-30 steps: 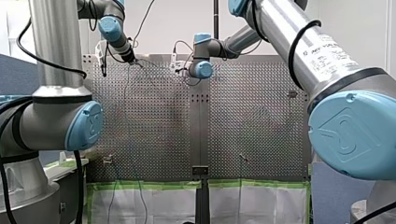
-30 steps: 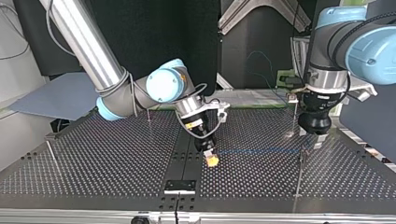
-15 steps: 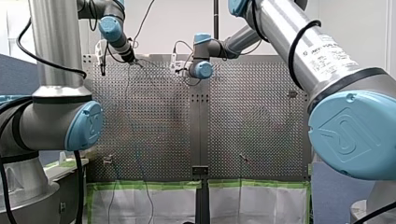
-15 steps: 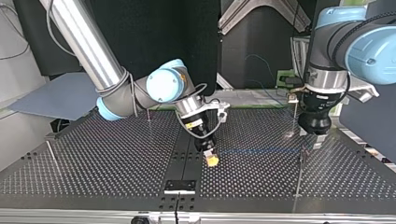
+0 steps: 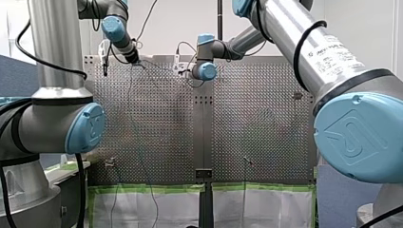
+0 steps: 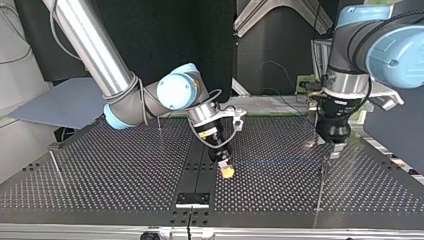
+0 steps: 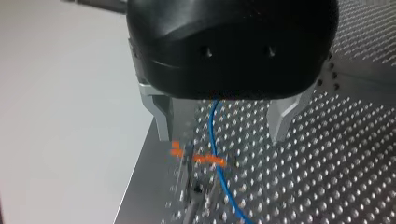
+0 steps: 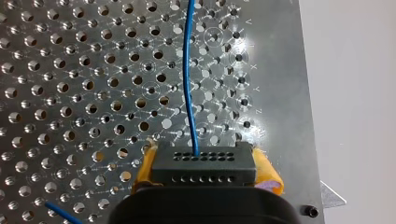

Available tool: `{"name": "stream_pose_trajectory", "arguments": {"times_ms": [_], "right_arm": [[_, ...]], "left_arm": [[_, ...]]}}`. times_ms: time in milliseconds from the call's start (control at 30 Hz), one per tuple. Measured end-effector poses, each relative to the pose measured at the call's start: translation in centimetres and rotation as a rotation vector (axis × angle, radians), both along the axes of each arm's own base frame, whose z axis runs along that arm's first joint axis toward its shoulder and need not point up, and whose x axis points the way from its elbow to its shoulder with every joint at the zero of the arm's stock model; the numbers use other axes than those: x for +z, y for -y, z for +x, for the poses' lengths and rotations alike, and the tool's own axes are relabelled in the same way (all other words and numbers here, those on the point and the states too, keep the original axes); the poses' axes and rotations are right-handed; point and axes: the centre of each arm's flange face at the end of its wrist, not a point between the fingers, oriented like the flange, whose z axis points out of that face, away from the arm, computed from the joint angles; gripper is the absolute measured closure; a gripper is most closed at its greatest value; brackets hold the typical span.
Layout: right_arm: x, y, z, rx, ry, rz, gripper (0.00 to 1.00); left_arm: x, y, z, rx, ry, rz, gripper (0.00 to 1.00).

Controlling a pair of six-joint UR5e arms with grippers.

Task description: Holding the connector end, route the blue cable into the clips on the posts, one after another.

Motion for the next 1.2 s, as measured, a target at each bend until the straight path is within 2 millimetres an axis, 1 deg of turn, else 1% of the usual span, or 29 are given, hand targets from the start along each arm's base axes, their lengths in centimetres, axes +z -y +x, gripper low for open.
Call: {"name": "stream_pose_trajectory", "arguments": {"times_ms": [267, 500, 767, 1033, 1200], "right_arm": [[0.0, 0.1, 0.0, -0.002, 0.000, 0.000, 1.00], [0.0, 0.0, 0.0, -0.002, -0.003, -0.006, 1.00], [0.1, -0.4, 0.3, 0.003, -0.010, -0.020, 1.00], [0.2, -0.5, 0.4, 0.005, -0.009, -0.023, 1.00], [0.3, -0.5, 0.4, 0.005, -0.007, -0.025, 1.00]], "left_arm": [[0.0, 1.7, -0.4, -0.075, 0.005, 0.078, 0.01], [-0.3, 3.2, 0.2, -0.128, 0.039, 0.150, 0.01], [-1.7, 4.3, 2.0, -0.126, 0.064, 0.178, 0.01], [-2.1, 4.7, 3.2, -0.089, 0.111, 0.172, 0.01], [-3.6, 5.5, 4.5, -0.096, 0.106, 0.172, 0.01]]}}
